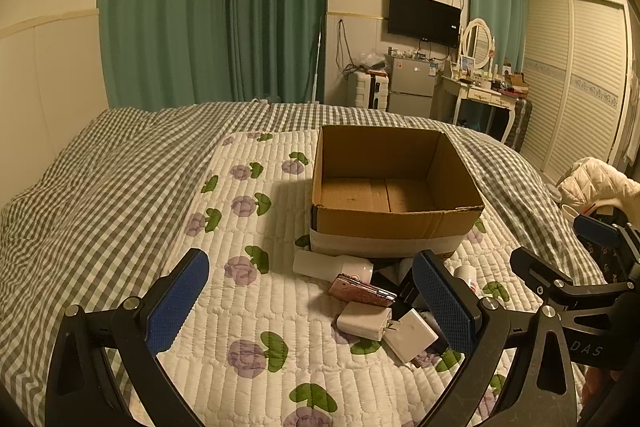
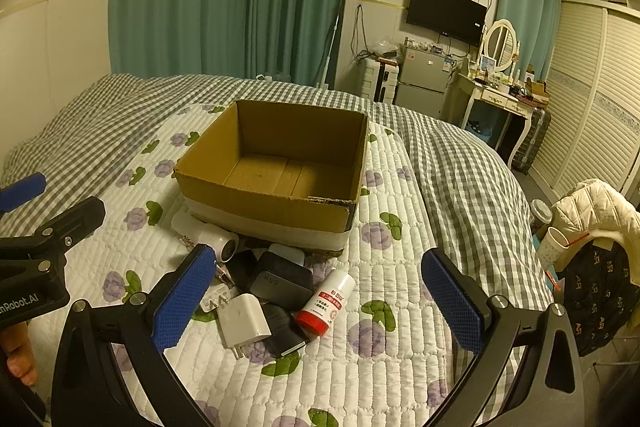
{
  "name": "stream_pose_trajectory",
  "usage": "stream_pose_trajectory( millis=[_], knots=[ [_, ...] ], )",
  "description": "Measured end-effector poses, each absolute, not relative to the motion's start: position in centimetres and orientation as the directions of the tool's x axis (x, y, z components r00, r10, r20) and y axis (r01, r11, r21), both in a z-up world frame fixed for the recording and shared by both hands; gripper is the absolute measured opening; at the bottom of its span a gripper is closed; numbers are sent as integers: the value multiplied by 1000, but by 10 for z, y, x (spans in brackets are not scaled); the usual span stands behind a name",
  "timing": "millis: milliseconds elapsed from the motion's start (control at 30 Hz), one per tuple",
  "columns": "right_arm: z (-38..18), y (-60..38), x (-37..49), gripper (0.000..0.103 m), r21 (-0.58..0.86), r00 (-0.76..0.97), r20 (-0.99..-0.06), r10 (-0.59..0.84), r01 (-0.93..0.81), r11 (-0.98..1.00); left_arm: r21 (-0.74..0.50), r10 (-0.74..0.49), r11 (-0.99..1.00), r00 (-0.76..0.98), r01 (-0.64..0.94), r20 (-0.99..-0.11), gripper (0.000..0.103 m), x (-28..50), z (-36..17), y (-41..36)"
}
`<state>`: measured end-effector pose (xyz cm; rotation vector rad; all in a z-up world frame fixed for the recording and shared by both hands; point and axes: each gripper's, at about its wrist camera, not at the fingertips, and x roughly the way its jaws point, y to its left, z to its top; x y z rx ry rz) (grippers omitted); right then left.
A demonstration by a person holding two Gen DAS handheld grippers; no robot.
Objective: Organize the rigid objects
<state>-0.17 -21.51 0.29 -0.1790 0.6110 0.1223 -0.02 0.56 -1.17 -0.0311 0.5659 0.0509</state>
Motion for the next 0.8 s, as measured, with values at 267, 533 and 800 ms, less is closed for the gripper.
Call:
stream_pose_trajectory(
  millis=[267,533,800],
  knots=[
    [2,-212,-1,103,-135,807,-587,64,-175,975,-12,40,998,843,-56,-537,103,-1,-11,5],
    [2,-212,-1,103,-135,805,-590,63,-175,975,-12,41,998,841,-56,-539,103,0,-12,6],
    [-15,-212,11,103,-147,753,-658,12,-144,979,-6,43,998,802,-58,-596,103,8,-28,6]
  ],
)
